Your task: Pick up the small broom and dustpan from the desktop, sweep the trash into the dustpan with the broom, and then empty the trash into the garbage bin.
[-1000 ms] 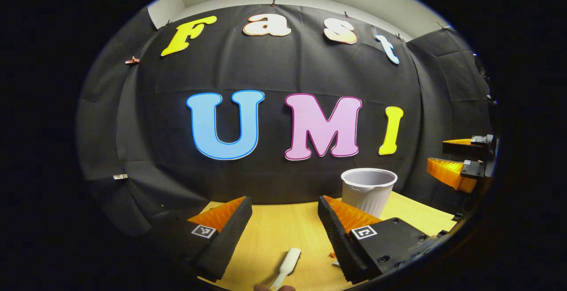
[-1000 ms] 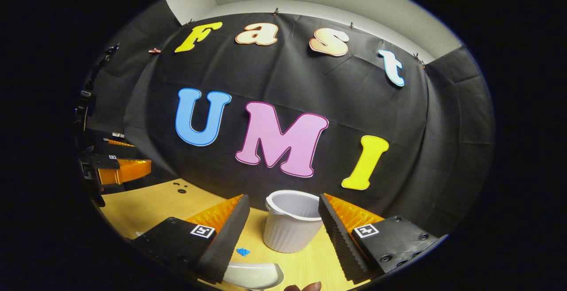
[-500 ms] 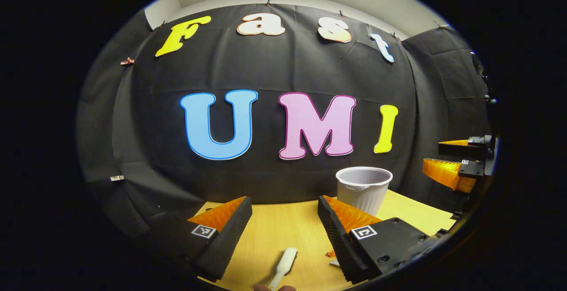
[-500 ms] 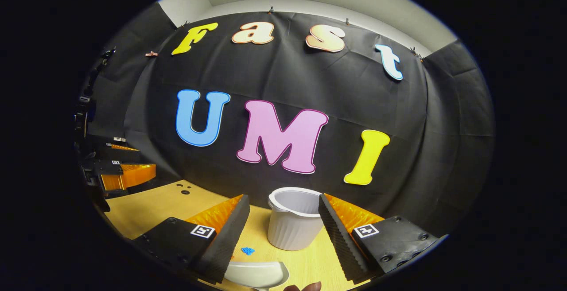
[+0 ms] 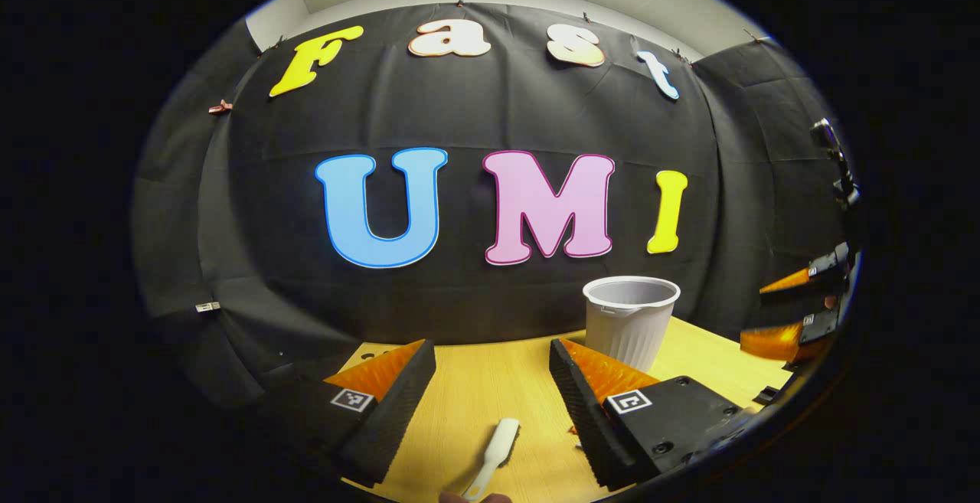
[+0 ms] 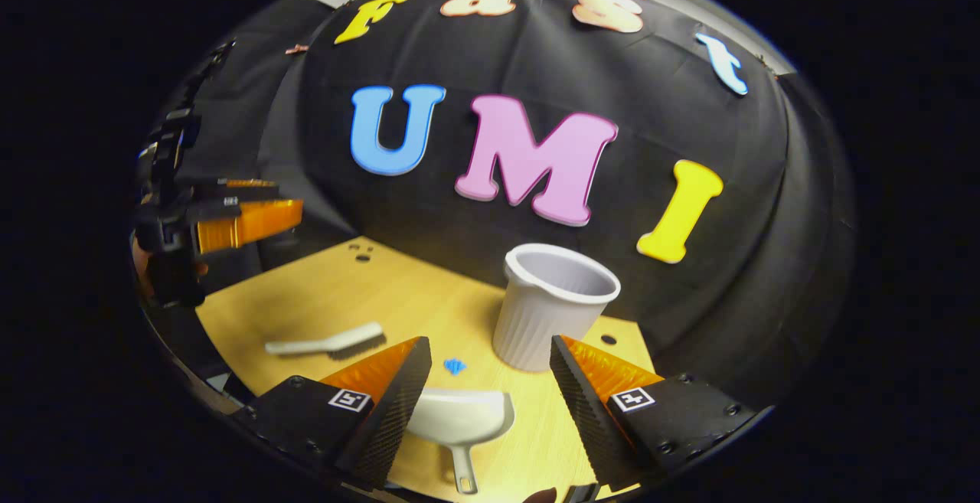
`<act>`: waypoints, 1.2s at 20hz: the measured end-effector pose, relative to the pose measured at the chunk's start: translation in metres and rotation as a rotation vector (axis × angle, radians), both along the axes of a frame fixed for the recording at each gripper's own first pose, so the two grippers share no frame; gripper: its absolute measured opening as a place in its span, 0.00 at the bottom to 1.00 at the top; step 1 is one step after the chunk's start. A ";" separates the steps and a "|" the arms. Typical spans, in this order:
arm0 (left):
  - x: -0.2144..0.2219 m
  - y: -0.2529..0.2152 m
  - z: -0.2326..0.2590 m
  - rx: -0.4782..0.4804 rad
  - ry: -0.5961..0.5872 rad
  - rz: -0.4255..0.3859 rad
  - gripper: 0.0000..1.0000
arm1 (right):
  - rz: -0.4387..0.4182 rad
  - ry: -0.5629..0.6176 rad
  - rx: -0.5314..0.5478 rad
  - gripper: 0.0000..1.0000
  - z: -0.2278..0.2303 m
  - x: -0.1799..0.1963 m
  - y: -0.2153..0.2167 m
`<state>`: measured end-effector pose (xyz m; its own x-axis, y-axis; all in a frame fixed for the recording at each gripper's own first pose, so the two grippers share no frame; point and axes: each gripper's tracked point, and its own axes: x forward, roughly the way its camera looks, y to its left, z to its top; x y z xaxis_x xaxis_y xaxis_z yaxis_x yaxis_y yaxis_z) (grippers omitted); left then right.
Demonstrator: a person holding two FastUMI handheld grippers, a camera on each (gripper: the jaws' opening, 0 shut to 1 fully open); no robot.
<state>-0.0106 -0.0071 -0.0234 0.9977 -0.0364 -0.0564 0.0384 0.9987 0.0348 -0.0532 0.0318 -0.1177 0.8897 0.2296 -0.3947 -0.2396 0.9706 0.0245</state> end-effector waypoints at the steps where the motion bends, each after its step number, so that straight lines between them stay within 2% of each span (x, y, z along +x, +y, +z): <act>1: -0.001 0.000 -0.001 -0.003 0.005 -0.001 0.95 | 0.010 0.069 -0.018 0.98 -0.023 -0.012 0.000; 5: -0.006 0.007 -0.008 -0.008 0.021 0.014 0.95 | 0.036 0.324 -0.051 0.96 -0.100 -0.038 0.002; 9: -0.009 0.012 -0.013 -0.008 0.032 0.024 0.95 | 0.026 0.571 -0.020 0.96 -0.167 -0.060 0.001; 11: -0.011 0.015 -0.016 -0.011 0.039 0.033 0.95 | 0.017 0.657 -0.016 0.96 -0.193 -0.063 -0.002; 14: -0.014 0.016 -0.019 -0.009 0.043 0.041 0.95 | 0.027 0.721 0.003 0.94 -0.223 -0.060 0.010; 19: -0.015 0.017 -0.018 -0.007 0.049 0.052 0.95 | 0.074 0.798 -0.041 0.94 -0.263 -0.051 0.023; 24: -0.017 0.018 -0.027 -0.013 0.070 0.067 0.95 | 0.103 0.859 -0.051 0.86 -0.285 -0.041 0.037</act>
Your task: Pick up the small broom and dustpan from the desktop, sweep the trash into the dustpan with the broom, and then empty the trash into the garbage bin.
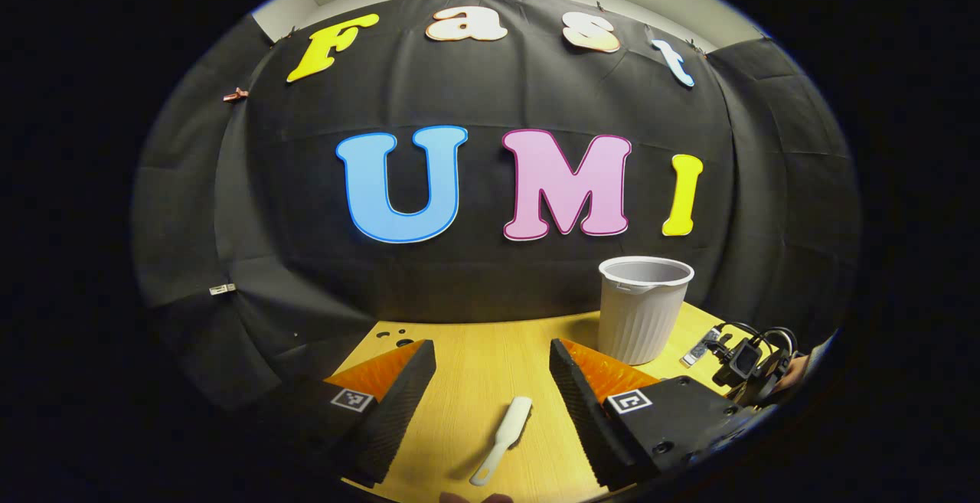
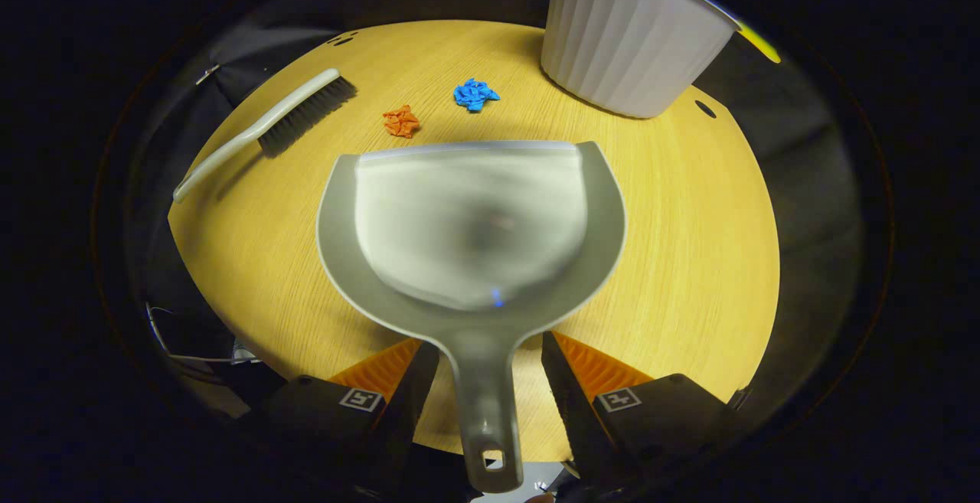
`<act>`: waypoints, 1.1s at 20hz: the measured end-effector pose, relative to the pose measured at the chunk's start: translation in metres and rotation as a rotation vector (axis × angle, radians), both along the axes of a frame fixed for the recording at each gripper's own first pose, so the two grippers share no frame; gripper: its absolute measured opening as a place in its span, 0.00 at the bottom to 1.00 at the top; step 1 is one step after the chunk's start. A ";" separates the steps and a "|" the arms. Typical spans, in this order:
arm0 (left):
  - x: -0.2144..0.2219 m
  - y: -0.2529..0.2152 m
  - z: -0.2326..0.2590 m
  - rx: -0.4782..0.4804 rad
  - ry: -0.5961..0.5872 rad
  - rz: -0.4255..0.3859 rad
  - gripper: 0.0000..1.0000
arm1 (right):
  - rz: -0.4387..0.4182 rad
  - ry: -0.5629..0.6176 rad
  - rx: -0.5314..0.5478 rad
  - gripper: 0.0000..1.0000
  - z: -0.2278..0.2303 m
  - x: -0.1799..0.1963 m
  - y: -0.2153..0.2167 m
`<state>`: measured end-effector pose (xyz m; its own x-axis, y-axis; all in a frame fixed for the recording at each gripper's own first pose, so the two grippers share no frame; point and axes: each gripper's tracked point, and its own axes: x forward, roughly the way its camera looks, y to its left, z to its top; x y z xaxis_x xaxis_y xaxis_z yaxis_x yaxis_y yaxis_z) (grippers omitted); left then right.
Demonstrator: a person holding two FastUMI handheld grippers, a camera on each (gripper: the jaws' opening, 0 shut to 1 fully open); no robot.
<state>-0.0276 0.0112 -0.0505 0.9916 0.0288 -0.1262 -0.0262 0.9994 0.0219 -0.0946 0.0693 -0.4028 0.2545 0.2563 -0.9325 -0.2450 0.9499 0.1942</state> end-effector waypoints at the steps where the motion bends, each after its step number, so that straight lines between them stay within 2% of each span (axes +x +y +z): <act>1: 0.000 -0.001 -0.001 0.001 0.005 0.001 0.95 | 0.000 0.009 0.000 0.83 -0.003 0.002 0.002; 5: -0.002 0.000 -0.003 0.008 0.018 0.012 0.95 | -0.015 0.058 0.040 0.77 -0.004 0.005 0.012; 8: 0.002 0.001 -0.009 0.008 0.030 0.025 0.95 | -0.026 0.081 0.031 0.68 -0.005 0.007 0.010; 9: 0.003 0.001 -0.012 0.011 0.037 0.031 0.95 | -0.029 0.084 0.032 0.60 -0.004 0.007 0.009; 10: 0.003 0.001 -0.015 0.015 0.047 0.034 0.95 | -0.019 0.076 0.033 0.43 -0.007 0.007 0.010; 12: 0.007 0.000 -0.022 0.021 0.067 0.032 0.95 | -0.007 0.051 0.040 0.37 -0.006 0.009 0.010; 15: 0.014 -0.001 -0.036 0.025 0.111 0.024 0.95 | 0.001 0.026 0.064 0.42 -0.006 0.009 0.010; 16: 0.015 0.000 -0.044 0.029 0.127 0.022 0.95 | 0.006 0.017 0.074 0.33 -0.003 0.009 0.010; 17: 0.016 0.001 -0.051 0.035 0.146 0.019 0.93 | 0.012 0.011 0.078 0.37 -0.003 0.006 0.009; 22: 0.020 -0.004 -0.100 0.037 0.293 -0.045 0.93 | 0.089 -0.052 0.089 0.36 0.013 -0.003 0.003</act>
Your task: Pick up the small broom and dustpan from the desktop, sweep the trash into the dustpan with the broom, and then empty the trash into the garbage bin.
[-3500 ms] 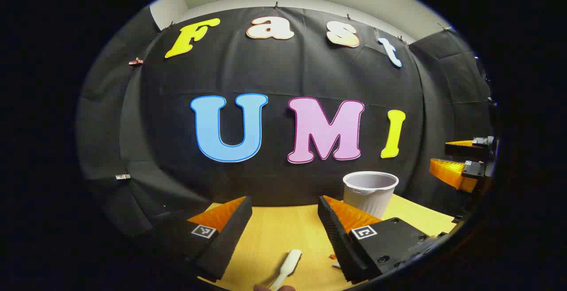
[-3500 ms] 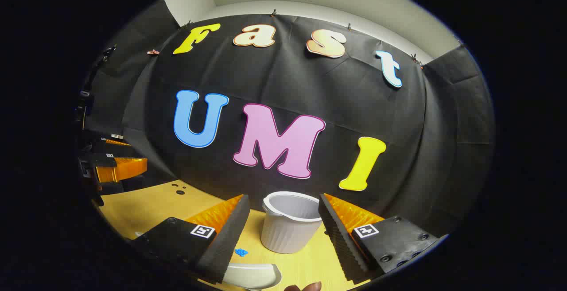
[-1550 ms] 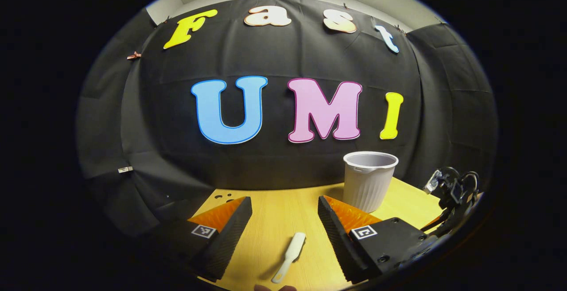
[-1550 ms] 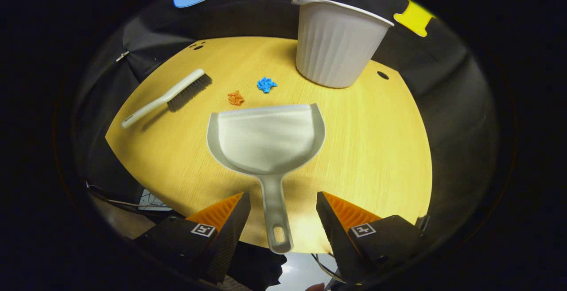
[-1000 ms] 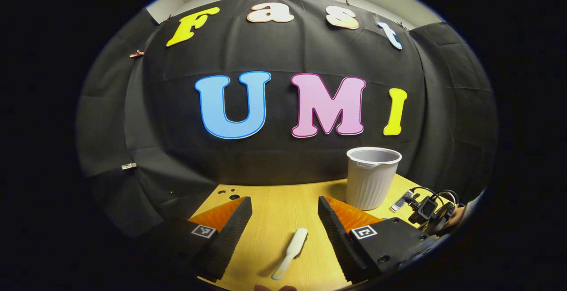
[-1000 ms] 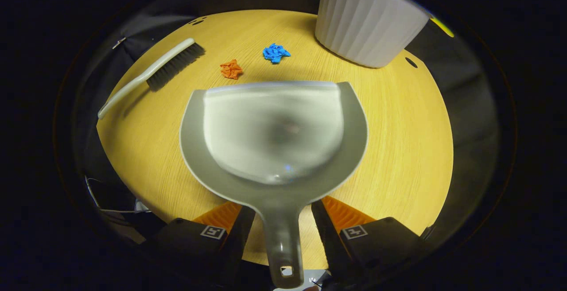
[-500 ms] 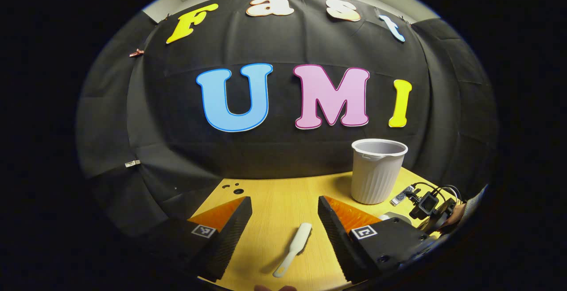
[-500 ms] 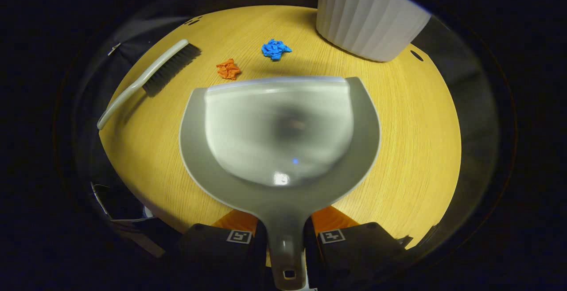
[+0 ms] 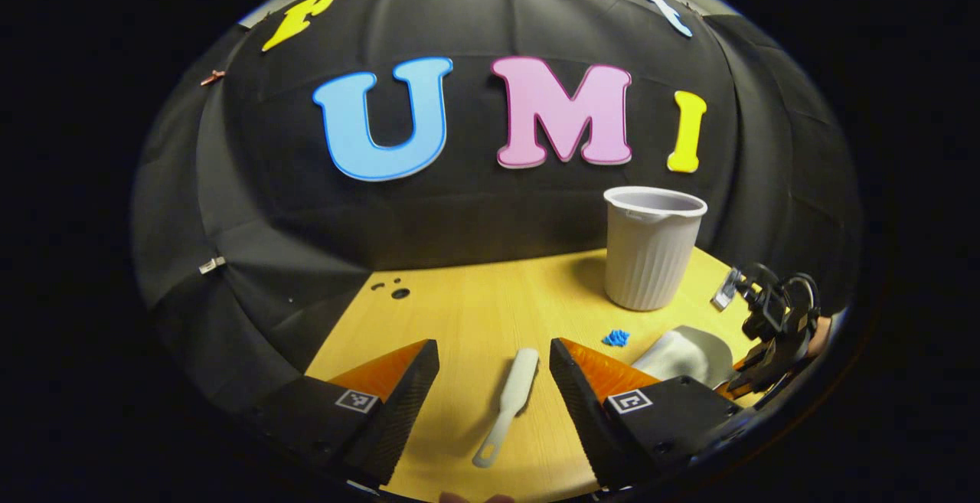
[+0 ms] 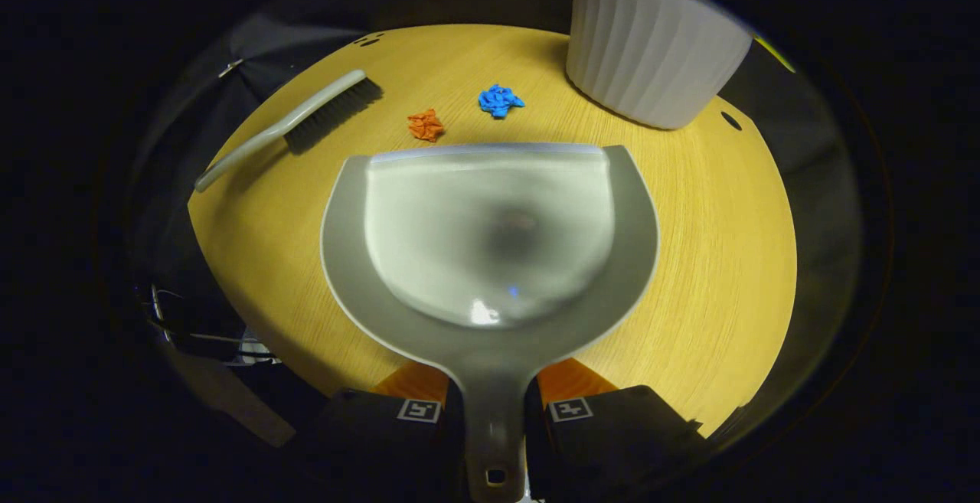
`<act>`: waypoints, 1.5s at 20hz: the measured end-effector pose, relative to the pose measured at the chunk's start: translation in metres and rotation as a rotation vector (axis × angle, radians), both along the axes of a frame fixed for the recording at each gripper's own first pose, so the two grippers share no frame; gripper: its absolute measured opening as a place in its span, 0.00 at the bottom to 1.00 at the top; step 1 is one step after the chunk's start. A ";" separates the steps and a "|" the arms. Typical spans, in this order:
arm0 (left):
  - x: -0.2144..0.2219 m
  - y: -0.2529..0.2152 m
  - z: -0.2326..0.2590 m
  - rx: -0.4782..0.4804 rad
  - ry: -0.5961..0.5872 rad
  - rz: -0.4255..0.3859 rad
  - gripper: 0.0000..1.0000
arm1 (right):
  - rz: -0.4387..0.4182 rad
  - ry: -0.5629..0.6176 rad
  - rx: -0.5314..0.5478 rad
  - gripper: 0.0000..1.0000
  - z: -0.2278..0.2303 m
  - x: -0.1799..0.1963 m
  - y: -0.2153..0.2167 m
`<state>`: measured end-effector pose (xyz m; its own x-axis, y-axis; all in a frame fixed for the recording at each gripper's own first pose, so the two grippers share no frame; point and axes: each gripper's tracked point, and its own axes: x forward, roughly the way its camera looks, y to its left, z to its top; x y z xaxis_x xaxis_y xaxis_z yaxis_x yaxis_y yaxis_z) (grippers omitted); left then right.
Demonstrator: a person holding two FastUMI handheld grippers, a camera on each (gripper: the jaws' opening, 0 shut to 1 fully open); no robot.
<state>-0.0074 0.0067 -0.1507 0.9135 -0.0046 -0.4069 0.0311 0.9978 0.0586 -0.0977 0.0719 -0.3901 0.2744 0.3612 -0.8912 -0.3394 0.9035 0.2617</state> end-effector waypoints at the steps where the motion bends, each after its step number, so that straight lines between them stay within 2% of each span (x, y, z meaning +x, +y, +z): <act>1: 0.000 -0.003 -0.012 -0.003 0.045 -0.019 0.93 | 0.013 -0.013 0.005 0.36 0.005 -0.002 -0.001; 3: -0.001 -0.005 -0.042 0.003 0.159 -0.047 0.93 | 0.035 -0.036 0.011 0.36 0.014 -0.006 -0.005; 4: -0.003 0.000 -0.059 0.013 0.221 -0.049 0.94 | 0.043 -0.044 0.011 0.41 0.017 -0.008 -0.008; 5: -0.004 0.002 -0.076 0.017 0.290 -0.058 0.94 | 0.052 -0.051 0.010 0.36 0.020 -0.010 -0.011; 7: -0.003 0.003 -0.105 0.031 0.397 -0.078 0.97 | 0.059 -0.062 0.007 0.36 0.023 -0.014 -0.016; 8: -0.003 0.004 -0.119 0.042 0.437 -0.091 0.96 | 0.058 -0.061 0.006 0.36 0.023 -0.016 -0.019; 9: -0.001 0.005 -0.130 0.057 0.469 -0.101 0.96 | 0.056 -0.060 0.005 0.41 0.024 -0.017 -0.021; 10: 0.001 0.007 -0.139 0.070 0.497 -0.109 0.95 | 0.051 -0.062 0.002 0.36 0.024 -0.017 -0.025; 15: 0.014 0.007 -0.180 0.041 0.642 -0.133 0.91 | 0.038 -0.055 -0.007 0.36 0.026 -0.024 -0.036; 18: 0.023 0.013 -0.198 0.049 0.694 -0.129 0.86 | 0.031 -0.047 -0.006 0.36 0.025 -0.027 -0.040; 19: 0.025 0.014 -0.203 0.052 0.708 -0.126 0.85 | 0.033 -0.045 -0.007 0.41 0.025 -0.028 -0.041; 22: 0.030 0.011 -0.214 0.059 0.744 -0.129 0.75 | 0.045 -0.040 -0.014 0.31 0.025 -0.029 -0.043; 23: 0.032 0.011 -0.216 0.067 0.747 -0.130 0.74 | 0.046 -0.039 -0.013 0.36 0.025 -0.029 -0.042; 25: 0.033 0.008 -0.221 0.072 0.763 -0.138 0.73 | 0.049 -0.035 -0.011 0.36 0.025 -0.027 -0.040; 26: 0.035 0.008 -0.223 0.072 0.768 -0.137 0.72 | 0.052 -0.035 -0.012 0.41 0.026 -0.027 -0.040; 27: 0.036 0.006 -0.226 0.067 0.773 -0.138 0.71 | 0.056 -0.035 -0.015 0.36 0.026 -0.026 -0.040; 30: 0.036 0.003 -0.228 0.046 0.779 -0.136 0.67 | 0.071 -0.033 -0.020 0.36 0.027 -0.025 -0.040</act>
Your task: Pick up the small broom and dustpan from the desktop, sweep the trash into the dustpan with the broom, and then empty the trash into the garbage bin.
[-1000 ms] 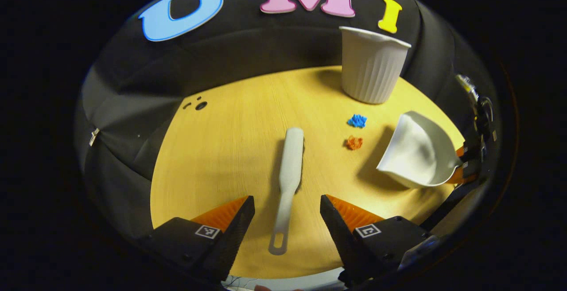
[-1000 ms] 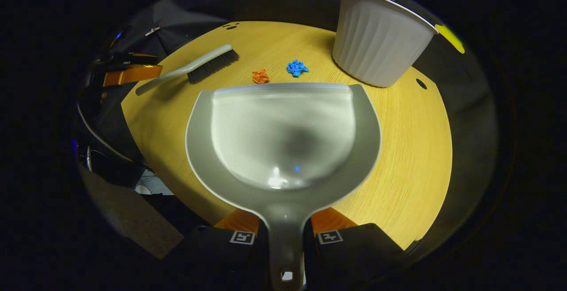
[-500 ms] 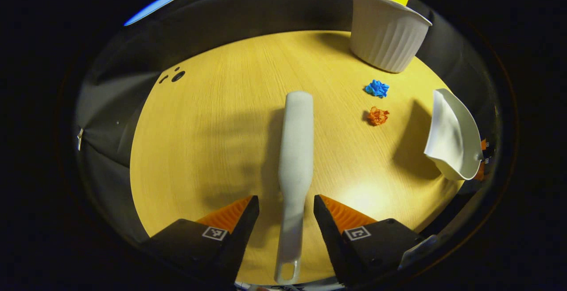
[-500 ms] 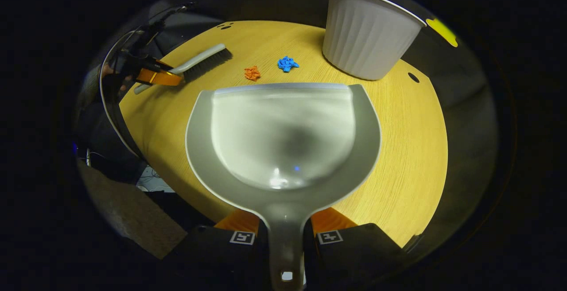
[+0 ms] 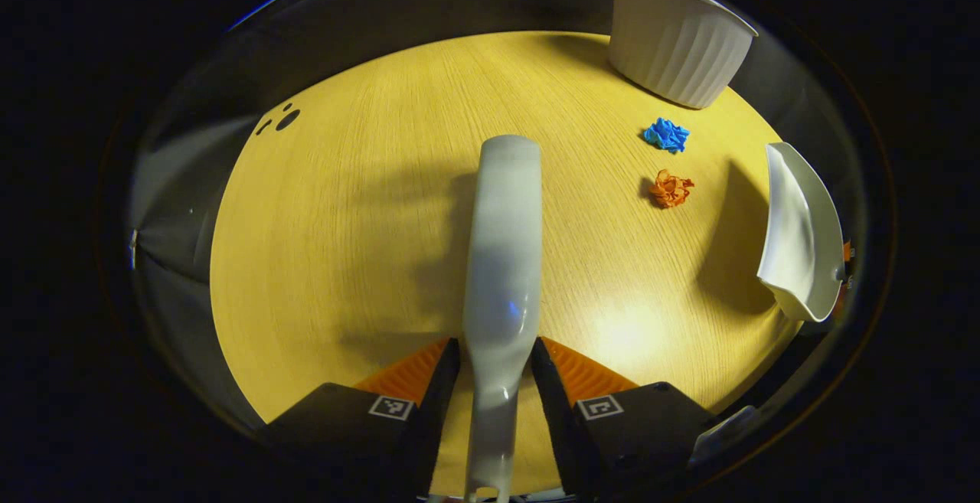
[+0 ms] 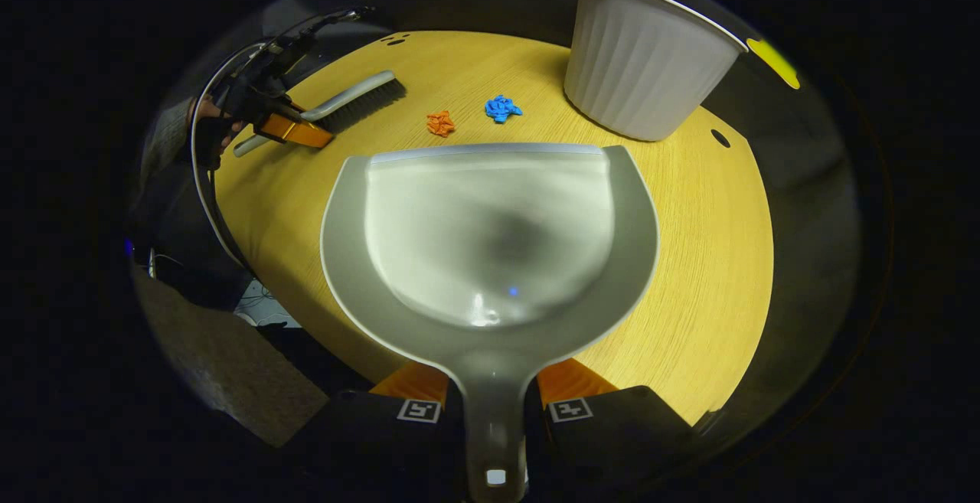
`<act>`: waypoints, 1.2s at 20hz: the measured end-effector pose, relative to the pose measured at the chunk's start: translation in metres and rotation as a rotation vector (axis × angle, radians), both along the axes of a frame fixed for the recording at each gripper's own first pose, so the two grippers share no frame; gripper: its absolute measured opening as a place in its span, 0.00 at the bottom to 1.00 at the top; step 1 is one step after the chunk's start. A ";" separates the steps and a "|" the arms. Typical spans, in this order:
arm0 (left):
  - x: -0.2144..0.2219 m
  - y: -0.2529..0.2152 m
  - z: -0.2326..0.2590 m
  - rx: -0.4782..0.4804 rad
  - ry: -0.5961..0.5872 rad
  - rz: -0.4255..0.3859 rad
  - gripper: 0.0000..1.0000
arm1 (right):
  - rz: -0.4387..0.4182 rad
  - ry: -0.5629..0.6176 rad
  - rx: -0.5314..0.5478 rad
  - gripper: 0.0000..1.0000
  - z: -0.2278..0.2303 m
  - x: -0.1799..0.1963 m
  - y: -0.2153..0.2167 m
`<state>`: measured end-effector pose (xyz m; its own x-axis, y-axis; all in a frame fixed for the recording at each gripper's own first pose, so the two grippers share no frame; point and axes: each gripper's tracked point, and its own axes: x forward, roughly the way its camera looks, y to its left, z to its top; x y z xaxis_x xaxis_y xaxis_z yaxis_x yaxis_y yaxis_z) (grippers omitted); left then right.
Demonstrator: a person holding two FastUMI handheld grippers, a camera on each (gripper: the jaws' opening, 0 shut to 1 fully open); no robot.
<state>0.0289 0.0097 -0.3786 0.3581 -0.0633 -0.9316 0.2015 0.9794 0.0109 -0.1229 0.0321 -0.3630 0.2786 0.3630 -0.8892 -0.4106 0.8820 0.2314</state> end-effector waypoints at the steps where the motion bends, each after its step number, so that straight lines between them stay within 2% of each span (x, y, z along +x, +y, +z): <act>1: 0.001 0.000 -0.002 -0.003 0.003 0.001 0.60 | 0.006 0.002 0.000 0.36 0.000 0.000 0.001; 3: -0.002 -0.004 -0.003 -0.024 0.017 0.000 0.54 | 0.021 0.006 -0.002 0.36 0.001 0.000 0.002; 4: -0.001 -0.004 -0.005 -0.025 0.015 -0.002 0.46 | 0.032 0.010 -0.005 0.36 0.001 -0.001 0.003; 5: -0.001 -0.002 -0.005 -0.009 0.020 -0.012 0.38 | 0.045 0.017 -0.009 0.41 0.001 -0.001 0.003; 6: 0.000 -0.001 -0.003 0.006 0.023 -0.018 0.30 | 0.062 0.029 -0.016 0.36 0.000 -0.002 0.003; 9: 0.016 0.009 0.010 0.107 -0.029 -0.057 0.27 | 0.108 0.074 -0.052 0.36 0.001 -0.002 0.000; 11: 0.033 0.003 0.025 0.139 -0.093 -0.093 0.24 | 0.124 0.103 -0.079 0.36 0.002 0.001 -0.002; 15: 0.058 -0.034 0.033 0.095 -0.121 -0.154 0.26 | 0.160 0.143 -0.109 0.36 -0.001 0.008 -0.005; 16: 0.064 -0.041 0.033 0.102 -0.118 -0.175 0.26 | 0.170 0.152 -0.114 0.36 -0.002 0.010 -0.005; 17: 0.070 -0.048 0.032 0.111 -0.116 -0.196 0.26 | 0.176 0.161 -0.118 0.41 -0.004 0.011 -0.005; 18: 0.076 -0.055 0.030 0.117 -0.110 -0.215 0.26 | 0.180 0.172 -0.121 0.36 -0.005 0.011 -0.006; 19: 0.080 -0.062 0.028 0.120 -0.103 -0.231 0.26 | 0.182 0.179 -0.125 0.41 -0.008 0.012 -0.007; 20: 0.085 -0.068 0.025 0.120 -0.094 -0.247 0.24 | 0.181 0.185 -0.128 0.36 -0.011 0.014 -0.008; 22: 0.092 -0.080 0.016 0.134 -0.073 -0.288 0.26 | 0.175 0.189 -0.128 0.36 -0.014 0.017 -0.010; 23: 0.095 -0.085 0.014 0.142 -0.064 -0.313 0.26 | 0.171 0.191 -0.127 0.41 -0.015 0.017 -0.012; 24: 0.098 -0.091 0.011 0.145 -0.055 -0.337 0.26 | 0.169 0.190 -0.126 0.36 -0.016 0.020 -0.013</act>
